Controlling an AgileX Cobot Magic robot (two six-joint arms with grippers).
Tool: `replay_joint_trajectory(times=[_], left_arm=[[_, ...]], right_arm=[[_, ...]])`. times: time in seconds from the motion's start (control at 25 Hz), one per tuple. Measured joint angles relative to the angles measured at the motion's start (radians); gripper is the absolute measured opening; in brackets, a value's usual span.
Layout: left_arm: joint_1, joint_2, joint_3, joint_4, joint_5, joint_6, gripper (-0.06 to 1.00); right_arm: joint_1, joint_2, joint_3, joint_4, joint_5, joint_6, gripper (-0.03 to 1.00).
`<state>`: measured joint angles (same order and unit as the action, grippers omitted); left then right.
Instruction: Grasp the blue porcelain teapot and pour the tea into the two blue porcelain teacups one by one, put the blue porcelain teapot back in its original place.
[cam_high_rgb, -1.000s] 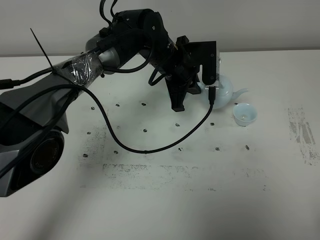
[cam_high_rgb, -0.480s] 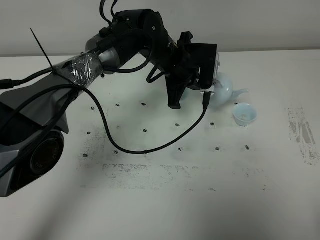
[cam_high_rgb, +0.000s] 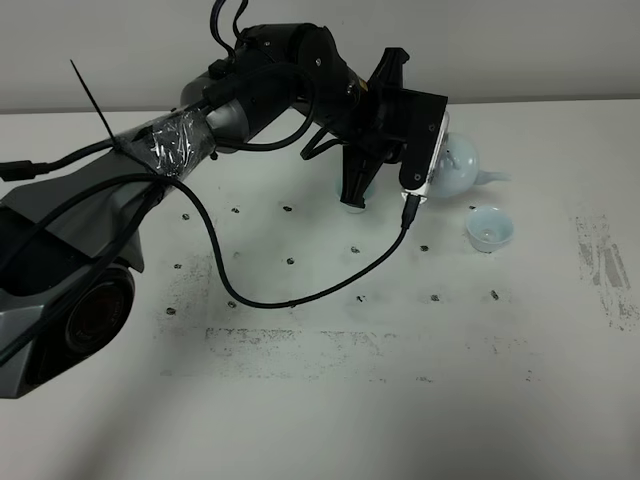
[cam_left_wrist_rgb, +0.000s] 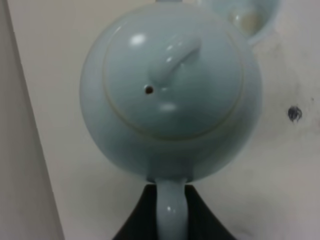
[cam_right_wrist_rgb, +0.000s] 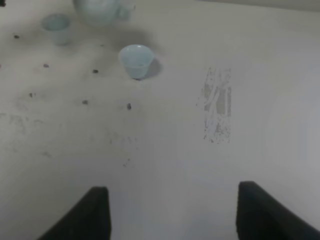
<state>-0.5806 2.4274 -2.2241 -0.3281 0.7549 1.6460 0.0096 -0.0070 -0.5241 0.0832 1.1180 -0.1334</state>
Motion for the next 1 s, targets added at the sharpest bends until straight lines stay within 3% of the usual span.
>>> replay_joint_trajectory(times=[0.4,0.68,1.0], left_arm=[[0.000,0.051,0.000,0.000,-0.002,0.045,0.00],[0.000,0.052,0.000,-0.001,-0.057,0.045,0.00],[-0.017,0.052,0.000,0.045,-0.092,0.113,0.00]], right_arm=[[0.000,0.000,0.000,0.000,0.000,0.000,0.52],[0.000,0.000,0.000,0.000,0.000,0.000,0.52],[0.000,0.000,0.000,-0.001,0.000,0.002,0.52]])
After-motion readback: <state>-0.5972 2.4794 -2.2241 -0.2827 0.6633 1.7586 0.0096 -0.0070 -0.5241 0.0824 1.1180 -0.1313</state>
